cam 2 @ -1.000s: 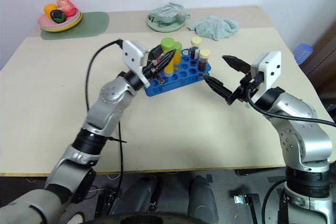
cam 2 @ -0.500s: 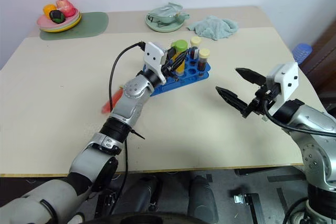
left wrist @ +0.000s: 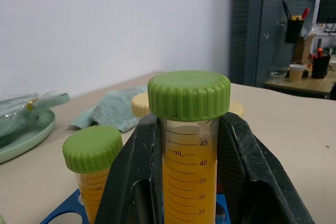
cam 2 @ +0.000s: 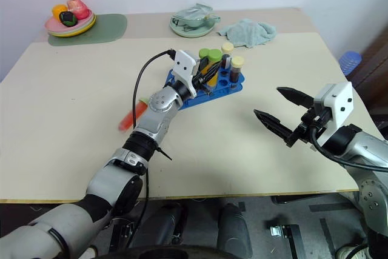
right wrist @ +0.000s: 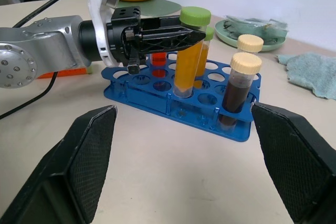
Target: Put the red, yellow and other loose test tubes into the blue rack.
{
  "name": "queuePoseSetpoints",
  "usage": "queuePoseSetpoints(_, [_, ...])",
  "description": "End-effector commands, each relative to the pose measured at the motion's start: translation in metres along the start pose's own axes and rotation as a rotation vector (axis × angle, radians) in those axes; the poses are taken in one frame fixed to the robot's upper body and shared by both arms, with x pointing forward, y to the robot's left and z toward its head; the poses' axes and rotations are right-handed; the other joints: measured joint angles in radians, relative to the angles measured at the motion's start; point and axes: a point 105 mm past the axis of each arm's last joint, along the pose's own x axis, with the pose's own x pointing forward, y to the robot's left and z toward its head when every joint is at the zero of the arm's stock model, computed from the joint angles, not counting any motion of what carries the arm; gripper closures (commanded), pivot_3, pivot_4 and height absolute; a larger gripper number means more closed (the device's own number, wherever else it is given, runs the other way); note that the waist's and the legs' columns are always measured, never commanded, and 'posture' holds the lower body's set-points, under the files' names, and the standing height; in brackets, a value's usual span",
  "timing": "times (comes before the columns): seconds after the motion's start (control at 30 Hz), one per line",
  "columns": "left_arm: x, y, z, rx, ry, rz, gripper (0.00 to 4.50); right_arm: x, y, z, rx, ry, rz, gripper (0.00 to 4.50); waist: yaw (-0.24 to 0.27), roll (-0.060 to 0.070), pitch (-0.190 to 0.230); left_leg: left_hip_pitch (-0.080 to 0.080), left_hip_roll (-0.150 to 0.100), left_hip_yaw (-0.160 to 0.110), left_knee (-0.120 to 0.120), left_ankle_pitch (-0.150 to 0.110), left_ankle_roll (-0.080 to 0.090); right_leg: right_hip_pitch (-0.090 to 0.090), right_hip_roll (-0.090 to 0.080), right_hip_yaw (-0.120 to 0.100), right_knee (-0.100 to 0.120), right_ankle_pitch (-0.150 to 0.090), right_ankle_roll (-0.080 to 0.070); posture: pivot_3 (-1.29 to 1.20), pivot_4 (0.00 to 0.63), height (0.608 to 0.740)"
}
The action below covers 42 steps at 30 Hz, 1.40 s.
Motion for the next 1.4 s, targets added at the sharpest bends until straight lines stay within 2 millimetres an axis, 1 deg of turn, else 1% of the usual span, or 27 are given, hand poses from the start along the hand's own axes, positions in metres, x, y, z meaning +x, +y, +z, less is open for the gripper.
queuePoseSetpoints(0.03, [0.0, 0.002, 0.0, 0.009, -0.001, 0.007, 3.65, 0.0, 0.003, 0.013, -0.043, -0.038, 0.012, 0.31, 0.0, 0.0, 0.0, 0.0, 0.0, 0.0, 0.0, 0.0, 0.0, 0.0, 0.0, 0.0, 0.0, 0.0, 0.0, 0.0, 0.15, 0.74])
queuePoseSetpoints(0.4, [0.007, -0.011, -0.004, -0.018, 0.008, -0.048, 3.65, 0.004, 0.002, 0.016, -0.049, -0.046, 0.02, 0.31, 0.001, 0.0, 0.0, 0.0, 0.0, 0.0, 0.001, -0.001, 0.001, 0.001, 0.0, 0.0, 0.0, 0.0, 0.0, 0.0, 0.15, 0.74])
queuePoseSetpoints(0.63, [0.011, -0.014, -0.007, -0.012, 0.018, -0.071, 3.65, 0.004, 0.003, 0.016, -0.05, -0.05, 0.019, 0.31, 0.0, 0.0, 0.0, 0.0, 0.0, 0.0, 0.001, -0.001, 0.001, 0.001, 0.0, 0.0, 0.0, 0.0, 0.001, 0.0, 0.15, 0.74])
queuePoseSetpoints(0.77, [0.011, -0.012, -0.007, -0.021, 0.022, -0.061, 3.65, 0.005, 0.004, 0.017, -0.049, -0.053, 0.02, 0.31, 0.001, 0.0, 0.0, 0.0, 0.0, 0.0, 0.001, -0.001, 0.001, 0.001, 0.0, 0.0, 0.0, 0.0, 0.001, 0.0, 0.15, 0.74])
queuePoseSetpoints(0.83, [0.01, -0.009, -0.008, -0.067, 0.022, -0.054, 2.64, 0.006, 0.004, 0.017, -0.049, -0.055, 0.02, 0.31, 0.0, 0.0, 0.0, 0.0, 0.0, 0.0, 0.001, -0.001, 0.001, 0.001, 0.0, 0.0, 0.0, 0.0, 0.001, 0.0, 0.15, 0.74])
queuePoseSetpoints(0.87, [0.009, -0.009, -0.008, -0.079, 0.02, -0.054, 2.34, 0.006, 0.004, 0.017, -0.049, -0.055, 0.021, 0.31, 0.0, 0.0, 0.0, 0.0, 0.0, 0.0, 0.001, -0.001, 0.001, 0.001, 0.0, 0.0, 0.0, 0.0, 0.001, 0.0, 0.15, 0.74])
queuePoseSetpoints(0.9, [0.008, -0.009, -0.006, -0.077, 0.013, -0.055, 1.81, 0.006, 0.004, 0.017, -0.048, -0.056, 0.021, 0.31, 0.0, 0.0, 0.0, 0.0, 0.0, 0.0, 0.001, -0.001, 0.001, 0.001, 0.0, 0.0, 0.0, 0.0, 0.001, 0.0, 0.15, 0.74])
queuePoseSetpoints(0.93, [0.008, -0.008, -0.003, -0.075, -0.007, -0.052, 1.34, 0.007, 0.004, 0.017, -0.049, -0.056, 0.021, 0.31, 0.0, 0.0, 0.0, 0.0, 0.0, 0.0, 0.001, -0.001, 0.001, 0.001, 0.0, 0.0, 0.0, 0.0, 0.001, 0.0, 0.15, 0.74])
queuePoseSetpoints(0.97, [0.006, -0.008, 0.004, -0.081, -0.039, -0.053, 0.97, 0.007, 0.004, 0.016, -0.049, -0.055, 0.023, 0.31, -0.001, 0.0, 0.0, 0.0, 0.0, 0.0, 0.001, -0.001, 0.001, 0.001, 0.0, 0.0, 0.0, 0.0, 0.001, 0.0, 0.15, 0.74])
queuePoseSetpoints(1.07, [0.0, -0.003, 0.021, -0.09, -0.094, -0.05, 0.97, 0.008, 0.005, 0.016, -0.048, -0.055, 0.036, 0.31, -0.002, 0.0, 0.0, 0.0, 0.0, 0.0, 0.001, -0.001, 0.001, 0.001, 0.0, 0.0, 0.0, 0.0, 0.001, 0.0, 0.15, 0.74])
queuePoseSetpoints(1.17, [-0.017, 0.009, 0.041, -0.12, -0.121, -0.02, 0.97, 0.01, 0.009, 0.016, -0.045, -0.05, 0.073, 0.31, -0.004, 0.0, 0.0, 0.0, 0.0, 0.0, 0.001, -0.001, 0.001, 0.001, 0.0, 0.0, 0.0, 0.0, 0.001, 0.0, 0.15, 0.74])
queuePoseSetpoints(1.23, [-0.033, 0.024, 0.052, -0.151, -0.093, 0.048, 0.97, 0.011, 0.013, 0.014, -0.044, -0.043, 0.114, 0.31, -0.006, 0.0, 0.0, 0.0, 0.0, 0.0, 0.001, -0.001, 0.001, 0.0, 0.0, 0.0, 0.0, 0.0, 0.001, 0.0, 0.15, 0.74])
queuePoseSetpoints(1.27, [-0.043, 0.039, 0.055, -0.15, -0.03, 0.119, 0.97, 0.012, 0.015, 0.013, -0.042, -0.042, 0.138, 0.31, -0.006, 0.0, 0.0, 0.0, 0.0, 0.0, 0.001, -0.001, 0.001, 0.0, 0.001, 0.0, 0.0, 0.0, 0.001, 0.0, 0.15, 0.74])
queuePoseSetpoints(1.3, [-0.052, 0.047, 0.058, -0.147, 0.021, 0.171, 0.97, 0.013, 0.016, 0.013, -0.04, -0.042, 0.154, 0.31, -0.006, 0.0, 0.0, 0.0, 0.0, 0.0, 0.001, 0.0, 0.0, 0.0, 0.001, 0.0, 0.001, 0.0, 0.001, 0.0, 0.15, 0.74])
queuePoseSetpoints(1.33, [-0.062, 0.06, 0.057, -0.114, 0.112, 0.256, 0.97, 0.014, 0.016, 0.012, -0.038, -0.044, 0.164, 0.31, -0.005, 0.0, 0.0, 0.0, 0.0, -0.001, 0.001, 0.0, 0.0, 0.0, 0.001, 0.0, 0.001, 0.0, 0.001, 0.0, 0.15, 0.74])
queuePoseSetpoints(1.37, [-0.071, 0.069, 0.057, -0.091, 0.178, 0.32, 0.97, 0.015, 0.015, 0.012, -0.037, -0.046, 0.171, 0.31, -0.004, 0.0, 0.0, 0.0, 0.0, -0.001, 0.002, -0.001, 0.001, 0.0, 0.001, 0.0, 0.001, 0.0, 0.001, 0.0, 0.15, 0.74])
queuePoseSetpoints(1.4, [-0.08, 0.075, 0.058, -0.115, 0.252, 0.32, 0.97, 0.016, 0.015, 0.012, -0.035, -0.051, 0.177, 0.31, -0.003, 0.0, 0.0, 0.0, 0.0, -0.001, 0.002, -0.001, 0.001, 0.0, 0.001, 0.0, 0.001, 0.0, 0.001, 0.0, 0.15, 0.74])
